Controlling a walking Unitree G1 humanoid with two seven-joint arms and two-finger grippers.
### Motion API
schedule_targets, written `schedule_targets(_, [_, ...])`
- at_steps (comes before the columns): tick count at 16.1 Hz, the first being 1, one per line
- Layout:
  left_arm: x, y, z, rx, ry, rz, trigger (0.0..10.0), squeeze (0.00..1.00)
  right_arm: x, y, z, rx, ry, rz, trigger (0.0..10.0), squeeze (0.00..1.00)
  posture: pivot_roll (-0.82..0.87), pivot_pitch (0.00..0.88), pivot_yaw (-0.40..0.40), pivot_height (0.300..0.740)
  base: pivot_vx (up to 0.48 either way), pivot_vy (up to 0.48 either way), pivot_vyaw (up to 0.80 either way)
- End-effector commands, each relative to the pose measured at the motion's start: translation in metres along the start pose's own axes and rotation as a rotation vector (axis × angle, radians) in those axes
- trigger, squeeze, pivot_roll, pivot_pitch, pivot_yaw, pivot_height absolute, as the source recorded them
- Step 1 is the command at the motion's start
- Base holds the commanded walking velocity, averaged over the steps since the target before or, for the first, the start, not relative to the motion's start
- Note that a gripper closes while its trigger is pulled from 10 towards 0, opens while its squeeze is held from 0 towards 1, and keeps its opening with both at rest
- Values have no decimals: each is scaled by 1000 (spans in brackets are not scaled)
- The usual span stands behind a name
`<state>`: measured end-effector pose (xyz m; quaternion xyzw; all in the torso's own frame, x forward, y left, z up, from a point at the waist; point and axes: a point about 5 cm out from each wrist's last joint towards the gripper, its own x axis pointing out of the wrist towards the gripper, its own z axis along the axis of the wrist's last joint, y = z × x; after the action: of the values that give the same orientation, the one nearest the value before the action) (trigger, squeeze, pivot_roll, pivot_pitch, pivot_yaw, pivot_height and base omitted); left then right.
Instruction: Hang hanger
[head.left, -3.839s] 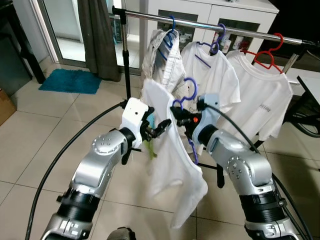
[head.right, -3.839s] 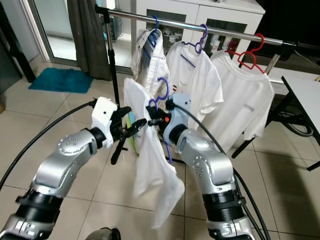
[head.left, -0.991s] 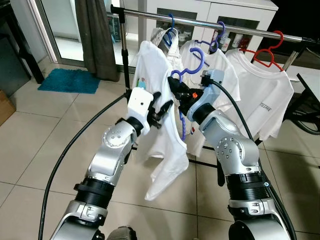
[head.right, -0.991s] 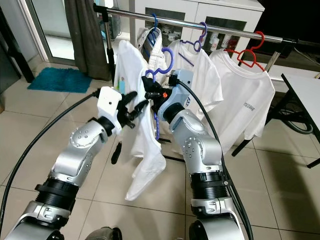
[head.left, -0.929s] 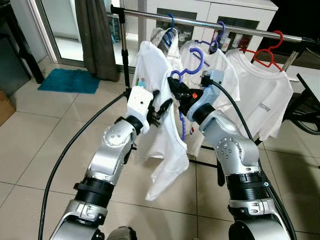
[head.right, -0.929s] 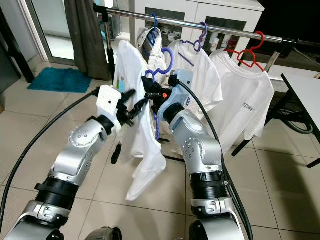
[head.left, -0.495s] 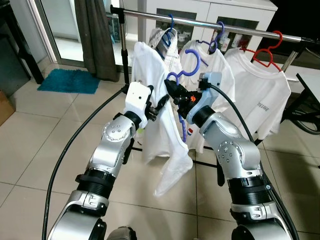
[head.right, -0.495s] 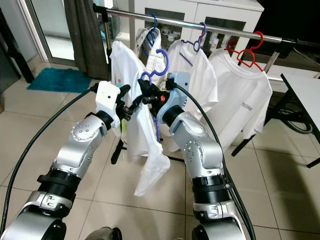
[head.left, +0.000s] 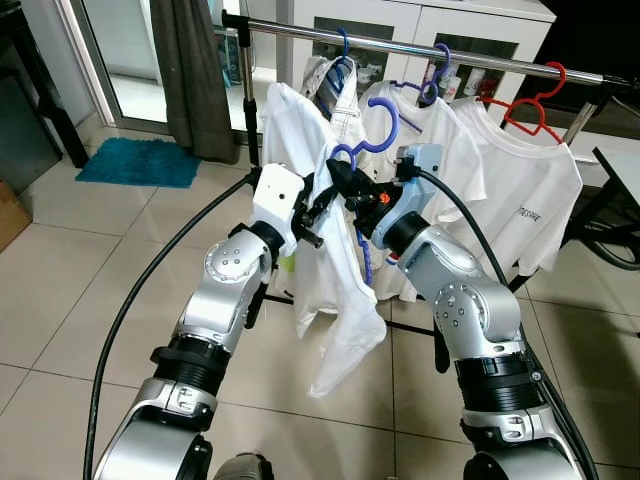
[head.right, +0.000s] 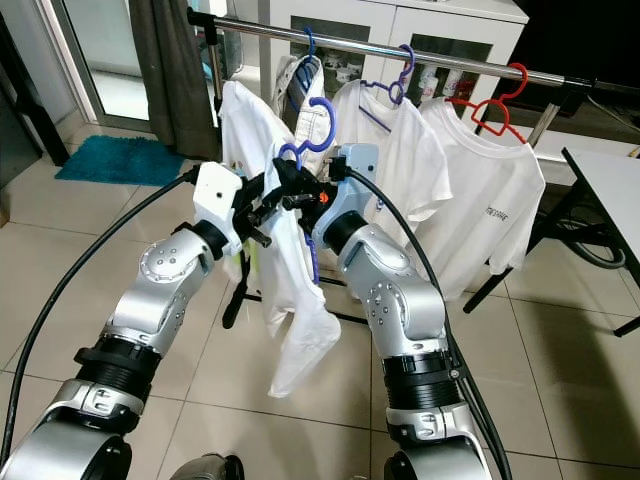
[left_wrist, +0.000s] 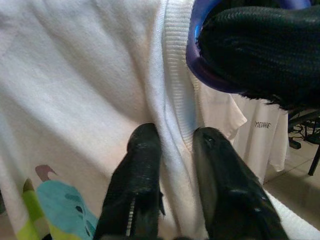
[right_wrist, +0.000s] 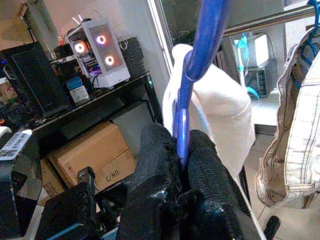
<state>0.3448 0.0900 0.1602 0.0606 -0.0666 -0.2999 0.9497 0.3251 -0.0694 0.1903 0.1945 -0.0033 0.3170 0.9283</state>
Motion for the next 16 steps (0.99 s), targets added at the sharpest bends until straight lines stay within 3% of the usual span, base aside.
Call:
schedule_targets(1, [2,-2,2,3,-8,-19,0,0,-2,0,7,-12,-27,-5,10000,0,-112,0,-40,740,0,0,0])
schedule_targets(5, [0,-1,2,-16,-9,-9,0,0,-1,-4,6,-9,-21,-40,10000,0,-108,0,-37,740,0,0,0])
schedule_targets(11, [-4,12,-1,-82,-9,122,0,0,-5,-12,3,-10,9,-108,10000,0,-111,0,-35,740,0,0,0])
schedule_targets(12, [-7,19,-2,-98,-5,183,0,0,-9,-20,-5,-36,93,-189,10000,0,-110,0,-39,740,0,0,0])
schedule_targets(14, [-9,22,-5,-119,12,205,0,0,-17,-33,-21,-78,246,-302,10000,0,-110,0,-41,740,0,0,0])
schedule_targets(16, [-9,13,-12,-121,60,171,0,0,-32,-48,-40,-107,400,-397,10000,0,-111,0,-42,740,0,0,0])
